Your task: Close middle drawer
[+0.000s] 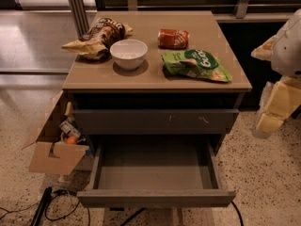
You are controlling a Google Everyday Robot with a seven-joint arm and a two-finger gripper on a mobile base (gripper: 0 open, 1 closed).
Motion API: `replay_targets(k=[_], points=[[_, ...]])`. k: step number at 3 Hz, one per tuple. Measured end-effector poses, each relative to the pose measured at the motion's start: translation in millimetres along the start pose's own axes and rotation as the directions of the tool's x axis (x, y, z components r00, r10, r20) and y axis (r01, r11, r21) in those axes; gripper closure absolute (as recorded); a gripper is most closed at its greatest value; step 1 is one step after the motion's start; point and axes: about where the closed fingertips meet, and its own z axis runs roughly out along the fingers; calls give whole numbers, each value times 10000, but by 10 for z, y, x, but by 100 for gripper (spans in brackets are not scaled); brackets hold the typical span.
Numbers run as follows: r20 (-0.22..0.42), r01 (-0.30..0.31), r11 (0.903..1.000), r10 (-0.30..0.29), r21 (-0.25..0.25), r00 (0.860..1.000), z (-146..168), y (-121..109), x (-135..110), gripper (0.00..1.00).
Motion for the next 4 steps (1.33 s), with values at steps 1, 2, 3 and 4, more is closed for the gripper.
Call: replay_targets(k=[1,2,3,4], points=[[679,-236,9982,273,-546,9973,426,318,37,0],[1293,-282,9956,397,-895,9908,852,614,90,16],[2059,-213,9951,410,-966,9777,1210,803,146,39],[2691,-426,9936,694,-1045,9606,1611,965,203,70]])
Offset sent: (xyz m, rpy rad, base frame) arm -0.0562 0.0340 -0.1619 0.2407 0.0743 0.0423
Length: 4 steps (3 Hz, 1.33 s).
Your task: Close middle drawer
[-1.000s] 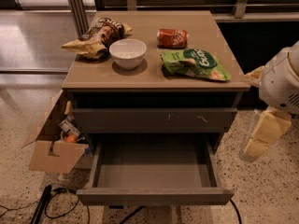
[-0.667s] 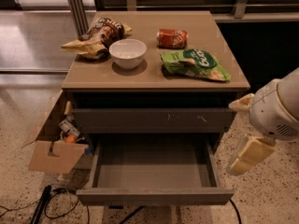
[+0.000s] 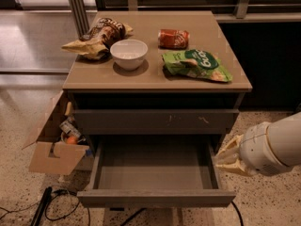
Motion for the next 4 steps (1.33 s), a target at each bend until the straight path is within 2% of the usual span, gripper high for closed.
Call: replay_targets(k=[1,2,3,4], points=[[-53,44,10000,-44,38,10000,-30,-8,-23,93],[-54,45,10000,-45,38,10000,-31,-8,-23,100],[-5,6,10000,-6,12,10000,8,-3,-23,100],[135,-459,9989,460,-79,9989,322,34,53,100]])
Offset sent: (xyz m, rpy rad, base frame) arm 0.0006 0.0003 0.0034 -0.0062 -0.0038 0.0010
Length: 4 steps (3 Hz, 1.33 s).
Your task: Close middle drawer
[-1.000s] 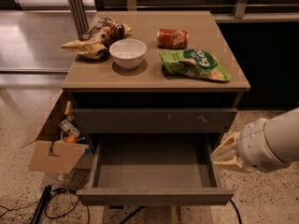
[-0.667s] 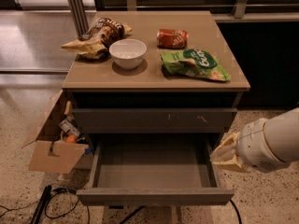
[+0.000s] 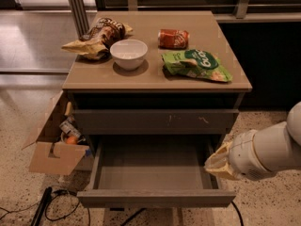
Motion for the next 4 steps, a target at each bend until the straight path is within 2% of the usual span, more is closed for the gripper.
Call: replay_targets(k=[1,2,3,4], points=[[307,-579,9981,572,217,9979,426,86,175,100],[892,-1026,9937,982,461,9912,774,78,368,100],[1320,-1062,9943,1038,114,9858,1251,19,614,100],[1320,-1062,9943,1038,114,9858,1251,19,614,100]])
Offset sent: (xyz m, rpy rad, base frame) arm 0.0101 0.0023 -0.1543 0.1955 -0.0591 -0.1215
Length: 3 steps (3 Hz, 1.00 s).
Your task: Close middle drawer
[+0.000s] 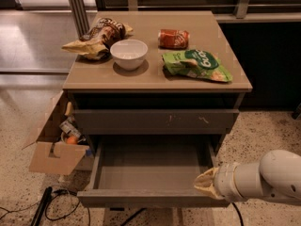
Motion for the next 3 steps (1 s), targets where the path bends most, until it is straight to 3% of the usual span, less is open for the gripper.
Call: replay_targets(k=[1,3], points=[[-51,-48,9997,46,-260,10000,185,66,79,100],[-52,-1135,9893,1135,-921,9935,916,275,588,100]])
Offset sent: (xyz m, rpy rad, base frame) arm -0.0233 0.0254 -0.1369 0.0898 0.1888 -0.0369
